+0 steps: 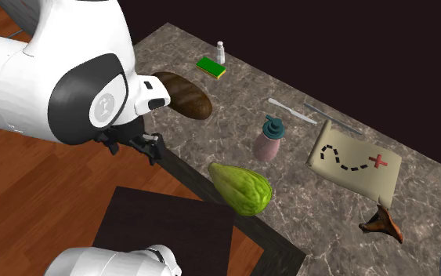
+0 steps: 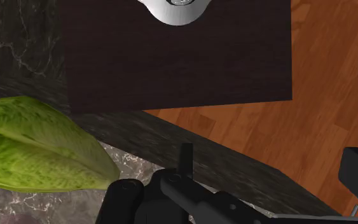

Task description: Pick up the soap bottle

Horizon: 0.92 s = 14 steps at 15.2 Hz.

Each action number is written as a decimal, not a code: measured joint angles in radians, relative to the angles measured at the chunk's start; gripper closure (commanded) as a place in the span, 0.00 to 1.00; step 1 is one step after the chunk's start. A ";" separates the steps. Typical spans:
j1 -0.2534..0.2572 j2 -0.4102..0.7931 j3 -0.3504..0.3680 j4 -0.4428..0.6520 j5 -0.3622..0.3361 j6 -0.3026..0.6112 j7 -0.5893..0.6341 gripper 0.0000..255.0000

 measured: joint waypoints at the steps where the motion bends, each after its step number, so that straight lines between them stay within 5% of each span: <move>1: 0.000 0.000 0.000 0.000 0.000 0.000 0.000 0.00; 14: -0.127 0.199 -0.115 -0.043 -0.144 0.391 -0.033 0.00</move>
